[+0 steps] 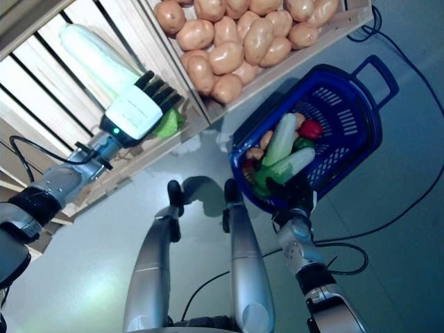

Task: Put vegetables into the basket

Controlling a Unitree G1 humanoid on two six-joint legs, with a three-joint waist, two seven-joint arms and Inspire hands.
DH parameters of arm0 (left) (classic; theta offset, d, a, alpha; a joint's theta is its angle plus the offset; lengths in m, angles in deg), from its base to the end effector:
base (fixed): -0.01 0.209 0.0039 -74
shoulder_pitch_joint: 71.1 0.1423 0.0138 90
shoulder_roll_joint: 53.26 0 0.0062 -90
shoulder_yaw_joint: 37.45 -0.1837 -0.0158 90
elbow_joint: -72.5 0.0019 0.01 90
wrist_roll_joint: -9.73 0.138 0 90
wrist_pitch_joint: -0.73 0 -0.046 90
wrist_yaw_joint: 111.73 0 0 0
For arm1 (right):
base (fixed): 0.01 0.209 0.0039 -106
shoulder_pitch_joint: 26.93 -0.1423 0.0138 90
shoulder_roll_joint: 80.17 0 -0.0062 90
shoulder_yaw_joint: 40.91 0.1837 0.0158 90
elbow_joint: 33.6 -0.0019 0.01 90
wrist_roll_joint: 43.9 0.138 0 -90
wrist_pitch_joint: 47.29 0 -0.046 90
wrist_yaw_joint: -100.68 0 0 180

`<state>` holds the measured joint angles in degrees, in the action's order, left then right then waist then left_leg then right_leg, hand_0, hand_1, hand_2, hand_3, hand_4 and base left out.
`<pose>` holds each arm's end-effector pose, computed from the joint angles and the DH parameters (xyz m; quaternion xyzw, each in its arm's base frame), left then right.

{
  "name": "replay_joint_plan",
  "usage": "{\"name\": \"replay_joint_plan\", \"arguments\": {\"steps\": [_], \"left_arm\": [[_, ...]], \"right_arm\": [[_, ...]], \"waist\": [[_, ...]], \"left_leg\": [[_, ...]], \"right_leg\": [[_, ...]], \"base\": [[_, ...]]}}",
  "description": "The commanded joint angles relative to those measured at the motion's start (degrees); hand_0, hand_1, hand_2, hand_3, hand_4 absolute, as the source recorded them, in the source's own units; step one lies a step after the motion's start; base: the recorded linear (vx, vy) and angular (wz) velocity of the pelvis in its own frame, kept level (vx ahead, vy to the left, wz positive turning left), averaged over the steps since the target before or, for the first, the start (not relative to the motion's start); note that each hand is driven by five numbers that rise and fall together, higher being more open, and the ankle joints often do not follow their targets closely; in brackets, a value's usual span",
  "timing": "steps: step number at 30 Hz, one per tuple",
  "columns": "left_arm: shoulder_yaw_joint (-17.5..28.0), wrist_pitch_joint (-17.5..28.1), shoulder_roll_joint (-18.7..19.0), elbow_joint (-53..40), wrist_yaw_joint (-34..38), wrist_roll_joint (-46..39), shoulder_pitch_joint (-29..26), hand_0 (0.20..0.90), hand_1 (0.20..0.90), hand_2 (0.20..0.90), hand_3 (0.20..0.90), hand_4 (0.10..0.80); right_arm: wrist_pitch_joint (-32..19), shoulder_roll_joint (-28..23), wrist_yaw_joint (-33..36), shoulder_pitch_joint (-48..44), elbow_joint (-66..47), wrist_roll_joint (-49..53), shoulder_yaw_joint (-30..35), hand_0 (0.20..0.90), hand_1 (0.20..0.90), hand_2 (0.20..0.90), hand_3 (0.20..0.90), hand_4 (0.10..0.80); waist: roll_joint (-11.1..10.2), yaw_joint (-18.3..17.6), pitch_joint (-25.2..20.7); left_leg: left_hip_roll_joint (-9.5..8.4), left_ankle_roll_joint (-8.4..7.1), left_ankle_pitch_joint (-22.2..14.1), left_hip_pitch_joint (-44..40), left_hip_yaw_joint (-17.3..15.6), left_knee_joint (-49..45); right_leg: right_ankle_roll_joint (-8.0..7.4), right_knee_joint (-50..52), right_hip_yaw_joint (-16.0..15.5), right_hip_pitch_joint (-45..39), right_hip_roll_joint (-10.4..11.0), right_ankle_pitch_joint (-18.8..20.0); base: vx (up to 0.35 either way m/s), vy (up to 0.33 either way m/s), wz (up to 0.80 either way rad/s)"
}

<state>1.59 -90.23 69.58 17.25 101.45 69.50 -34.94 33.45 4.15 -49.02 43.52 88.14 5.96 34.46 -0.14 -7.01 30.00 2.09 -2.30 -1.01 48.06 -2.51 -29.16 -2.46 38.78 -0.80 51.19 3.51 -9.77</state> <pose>0.3290 0.2271 0.1603 0.8535 -0.3193 0.0261 0.4109 0.2602 -0.1986 0.0295 0.1686 0.1135 -0.2536 0.9457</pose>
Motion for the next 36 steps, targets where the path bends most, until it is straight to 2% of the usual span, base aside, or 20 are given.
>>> {"name": "replay_joint_plan", "arguments": {"steps": [1, 7, 8, 9, 10, 14, 19, 21, 27, 32, 36], "left_arm": [[3.3, -3.6, -0.4, 0.3, -0.6, -1.9, -3.9, 0.900, 0.900, 0.900, 0.900, 0.800], [2.8, -4.6, -1.1, 3.3, -2.1, -2.8, -3.7, 0.900, 0.900, 0.900, 0.900, 0.800], [2.9, -4.7, -1.1, 3.5, -2.1, -2.7, -3.4, 0.813, 0.813, 0.813, 0.813, 0.742], [3.1, -4.7, -1.2, 3.7, -1.4, -2.4, -3.2, 0.361, 0.361, 0.361, 0.361, 0.441], [3.2, -4.8, -1.2, 3.9, -0.7, -2.7, -3.0, 0.300, 0.300, 0.300, 0.300, 0.400], [3.5, -4.7, -1.1, 4.6, 1.5, -3.2, -3.0, 0.300, 0.300, 0.300, 0.300, 0.400], [4.8, -4.8, -1.0, 5.9, 7.6, -2.6, -2.4, 0.300, 0.300, 0.300, 0.300, 0.400], [6.1, -3.4, -1.0, 7.3, 12.5, -2.4, -2.0, 0.300, 0.300, 0.300, 0.300, 0.400], [8.9, -1.0, -0.9, 8.3, 18.1, -4.9, -0.3, 0.300, 0.300, 0.300, 0.300, 0.400], [13.4, 1.1, -0.7, 9.8, 23.6, -9.2, 4.0, 0.300, 0.300, 0.300, 0.300, 0.400], [18.9, 4.6, -0.5, 7.2, 29.1, -11.8, 10.2, 0.300, 0.300, 0.300, 0.300, 0.400]], "right_arm": [[-1.9, -2.4, 2.4, 0.0, -2.5, -2.2, 0.4, 0.900, 0.900, 0.900, 0.900, 0.800], [-2.4, -2.4, 2.4, -0.9, -1.3, -1.8, -0.2, 0.900, 0.900, 0.900, 0.900, 0.800], [-2.5, -2.3, 2.4, -0.9, -1.3, -1.8, -0.2, 0.900, 0.900, 0.900, 0.900, 0.800], [-2.4, -2.3, 2.6, -1.0, -1.3, -1.9, -0.1, 0.900, 0.900, 0.900, 0.900, 0.800], [-2.5, -2.4, 2.6, -1.0, -1.3, -1.8, -0.1, 0.900, 0.900, 0.900, 0.900, 0.800], [-2.8, -2.4, 2.2, -1.0, -1.0, -1.8, 0.0, 0.900, 0.900, 0.900, 0.900, 0.800], [-3.4, -2.1, 2.0, -0.7, -1.0, -1.5, 0.0, 0.900, 0.900, 0.900, 0.900, 0.800], [-3.5, -2.0, 1.8, -0.9, -0.8, -1.5, -0.1, 0.900, 0.900, 0.900, 0.900, 0.800], [-4.0, -1.4, 2.8, -0.5, -1.1, -1.7, 0.2, 0.900, 0.900, 0.900, 0.900, 0.800], [-3.5, -1.2, 3.5, 0.6, -1.4, -2.1, 1.0, 0.900, 0.900, 0.900, 0.900, 0.800], [-3.2, -1.1, 3.5, 2.6, -2.2, -3.6, 1.8, 0.900, 0.900, 0.900, 0.900, 0.800]], "waist": [[0.7, 0.0, -0.2], [0.7, 0.0, -0.2], [0.7, 0.0, -0.2], [0.7, 0.0, -0.2], [0.7, 0.0, -0.2], [0.6, 0.1, -0.2], [0.5, 0.3, -0.2], [0.4, 0.4, -0.2], [0.1, 0.7, -0.2], [0.0, 1.2, -0.2], [-0.1, 2.1, -0.2]], "left_leg": [[-1.04, 1.48, -1.5, -0.3, -2.4, 0.1], [-1.00, 1.36, -1.4, -0.2, -2.5, 0.0], [-0.99, 1.34, -1.4, -0.2, -2.4, 0.1], [-1.02, 1.33, -1.4, -0.2, -2.4, 0.2], [-1.02, 1.33, -1.4, -0.2, -2.4, 0.1], [-0.95, 1.26, -1.6, -0.2, -2.3, -0.2], [-1.20, 1.41, -1.7, -1.6, -2.1, 0.2], [-1.27, 1.35, -1.7, -2.3, -2.0, 0.2], [-1.33, 1.12, -1.8, -5.0, -1.6, 0.7], [-1.40, 0.93, -1.4, -9.6, -1.2, 3.0], [-1.78, 0.48, -0.1, -15.7, -0.2, 7.4]], "right_leg": [[0.04, -7.7, -1.5, -2.5, -0.6, 8.2], [0.11, -7.7, -1.5, -2.5, -0.6, 8.3], [0.10, -7.8, -1.6, -2.5, -0.6, 8.3], [0.11, -7.9, -1.5, -2.5, -0.6, 8.3], [0.13, -7.9, -1.6, -2.5, -0.6, 8.3], [0.18, -8.0, -1.6, -2.7, -0.6, 8.2], [0.19, -8.2, -1.5, -4.1, -0.6, 8.1], [0.23, -8.2, -1.5, -4.8, -0.7, 8.0], [0.32, -8.5, -1.5, -7.5, -0.7, 7.5], [0.23, -10.3, -1.5, -12.0, -0.3, 7.5], [-0.02, -14.7, -1.9, -18.1, 0.4, 8.1]], "base": [[0.000, 0.000, 0.00], [0.000, 0.000, 0.00], [0.000, 0.000, 0.00], [0.000, 0.000, 0.00], [0.000, 0.000, 0.00], [0.000, 0.000, 0.00], [0.000, 0.000, 0.00], [0.000, 0.000, 0.00], [0.000, 0.000, 0.00], [0.000, 0.000, 0.00], [0.035, -0.002, 0.02]]}}
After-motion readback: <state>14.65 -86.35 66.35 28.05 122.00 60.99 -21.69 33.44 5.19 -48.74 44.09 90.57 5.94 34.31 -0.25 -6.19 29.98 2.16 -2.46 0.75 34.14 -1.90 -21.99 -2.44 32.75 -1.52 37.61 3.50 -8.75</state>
